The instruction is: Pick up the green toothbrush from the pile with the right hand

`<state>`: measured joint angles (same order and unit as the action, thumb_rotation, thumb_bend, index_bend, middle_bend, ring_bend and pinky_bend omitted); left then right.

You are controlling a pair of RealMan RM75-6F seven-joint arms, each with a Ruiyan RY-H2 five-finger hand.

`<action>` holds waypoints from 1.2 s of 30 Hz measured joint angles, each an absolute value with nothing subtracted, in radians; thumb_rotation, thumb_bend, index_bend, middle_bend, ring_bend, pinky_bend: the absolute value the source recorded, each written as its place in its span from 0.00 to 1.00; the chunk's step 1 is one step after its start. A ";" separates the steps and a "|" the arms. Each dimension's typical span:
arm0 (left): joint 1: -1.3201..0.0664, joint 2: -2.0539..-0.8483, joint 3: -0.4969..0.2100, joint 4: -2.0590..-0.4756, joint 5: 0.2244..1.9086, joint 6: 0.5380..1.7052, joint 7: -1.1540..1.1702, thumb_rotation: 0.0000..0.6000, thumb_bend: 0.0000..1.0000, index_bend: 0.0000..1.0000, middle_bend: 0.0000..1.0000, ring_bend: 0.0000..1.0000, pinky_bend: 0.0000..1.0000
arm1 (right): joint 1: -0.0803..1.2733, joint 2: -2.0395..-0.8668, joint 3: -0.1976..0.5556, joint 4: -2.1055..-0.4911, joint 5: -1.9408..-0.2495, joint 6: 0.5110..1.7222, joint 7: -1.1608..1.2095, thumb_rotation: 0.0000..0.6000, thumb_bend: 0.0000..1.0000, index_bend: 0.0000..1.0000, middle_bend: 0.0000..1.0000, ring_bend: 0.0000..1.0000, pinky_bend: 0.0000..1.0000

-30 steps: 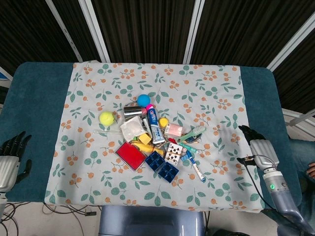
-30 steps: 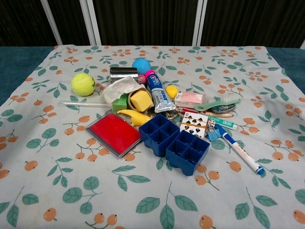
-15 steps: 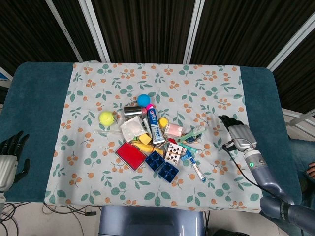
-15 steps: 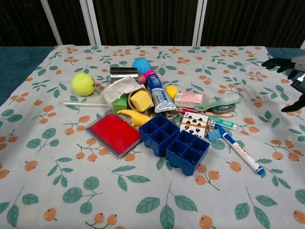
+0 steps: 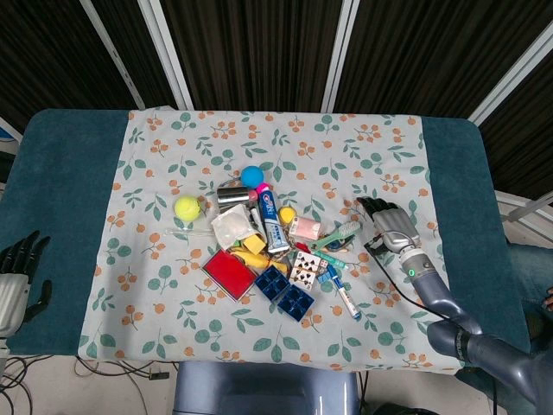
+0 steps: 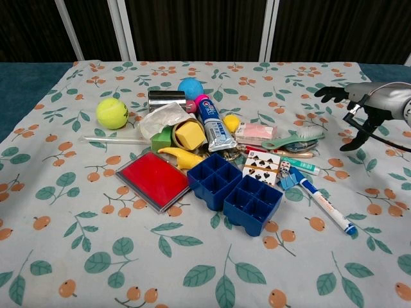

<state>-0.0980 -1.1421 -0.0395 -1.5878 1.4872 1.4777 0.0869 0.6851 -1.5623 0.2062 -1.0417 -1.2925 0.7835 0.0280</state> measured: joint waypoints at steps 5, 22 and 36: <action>-0.098 -1.142 -0.040 -1.588 1.485 1.476 0.085 1.00 0.52 0.00 0.00 0.05 0.12 | 0.719 -1.589 0.208 -1.016 -1.303 0.766 0.061 1.00 0.31 0.18 0.23 0.18 0.21; -0.097 -1.137 -0.044 -1.592 1.475 1.476 0.081 1.00 0.52 0.01 0.00 0.05 0.12 | 0.769 -1.634 0.177 -0.939 -1.348 0.764 0.087 1.00 0.29 0.33 0.33 0.23 0.21; -0.094 -1.138 -0.044 -1.593 1.479 1.482 0.082 1.00 0.52 0.01 0.00 0.05 0.12 | 0.772 -1.645 0.150 -0.897 -1.357 0.757 0.103 1.00 0.29 0.37 0.36 0.23 0.21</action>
